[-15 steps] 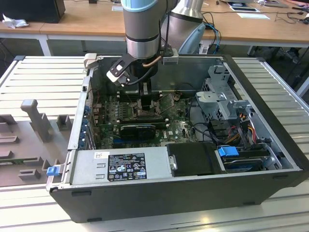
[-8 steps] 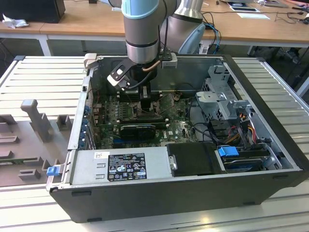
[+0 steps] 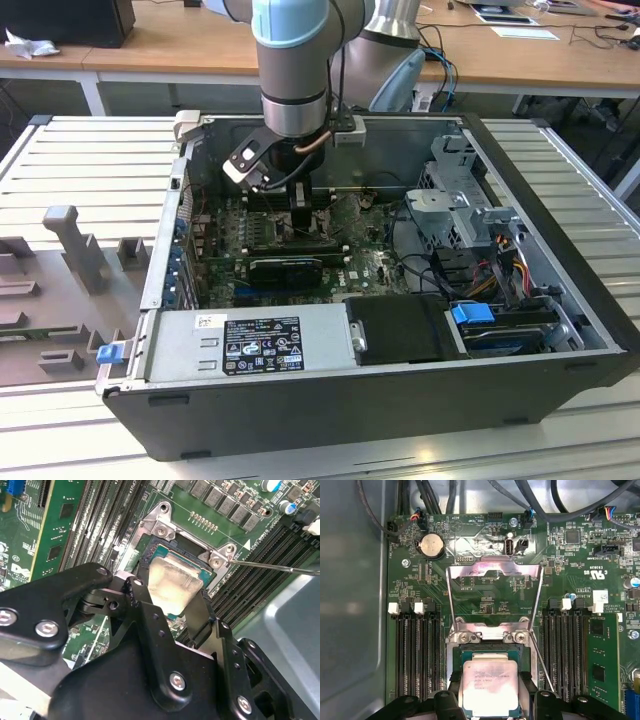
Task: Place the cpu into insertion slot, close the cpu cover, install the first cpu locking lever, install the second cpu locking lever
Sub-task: 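Place the cpu into insertion slot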
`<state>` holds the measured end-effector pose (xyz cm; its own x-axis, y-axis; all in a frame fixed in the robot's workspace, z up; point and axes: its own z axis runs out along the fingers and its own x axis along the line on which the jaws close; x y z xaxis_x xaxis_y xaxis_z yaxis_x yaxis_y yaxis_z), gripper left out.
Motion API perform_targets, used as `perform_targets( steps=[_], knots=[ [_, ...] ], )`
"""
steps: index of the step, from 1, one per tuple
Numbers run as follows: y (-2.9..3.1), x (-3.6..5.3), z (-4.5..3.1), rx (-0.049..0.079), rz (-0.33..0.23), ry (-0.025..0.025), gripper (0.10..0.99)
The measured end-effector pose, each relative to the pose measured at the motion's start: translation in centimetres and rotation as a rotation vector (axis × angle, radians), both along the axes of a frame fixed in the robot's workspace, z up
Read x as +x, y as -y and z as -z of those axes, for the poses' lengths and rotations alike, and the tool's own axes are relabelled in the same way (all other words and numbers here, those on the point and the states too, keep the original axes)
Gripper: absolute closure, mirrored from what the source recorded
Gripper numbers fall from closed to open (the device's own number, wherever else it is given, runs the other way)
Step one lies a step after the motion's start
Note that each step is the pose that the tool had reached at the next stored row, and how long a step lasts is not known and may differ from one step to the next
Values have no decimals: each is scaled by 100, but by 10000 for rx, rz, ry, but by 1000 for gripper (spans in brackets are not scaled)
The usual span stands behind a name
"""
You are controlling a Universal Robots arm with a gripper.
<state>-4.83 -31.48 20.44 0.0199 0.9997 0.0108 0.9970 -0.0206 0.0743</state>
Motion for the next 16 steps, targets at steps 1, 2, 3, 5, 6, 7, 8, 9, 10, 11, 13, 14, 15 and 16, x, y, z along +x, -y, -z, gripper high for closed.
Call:
perform_targets(
  steps=[1,2,3,5,6,7,8,9,10,11,13,14,15,16],
  knots=[
    [0,3,7,-5,0,0,557],
    [0,6,10,-10,-2,-1,557],
    [1,8,11,-15,-1,-2,557],
    [0,9,20,-14,0,1,557],
    [0,9,30,-15,0,1,557],
    [1,8,32,-19,1,-1,557],
    [1,8,32,-18,0,-1,557],
    [1,8,33,-19,0,-1,557],
    [1,8,33,-18,0,0,557],
    [0,8,34,-17,1,0,557],
    [0,9,35,-16,0,1,545],
    [0,9,35,-14,1,1,545],
    [0,9,35,-15,1,1,482],
    [0,8,19,-16,1,0,482]
  ],
)
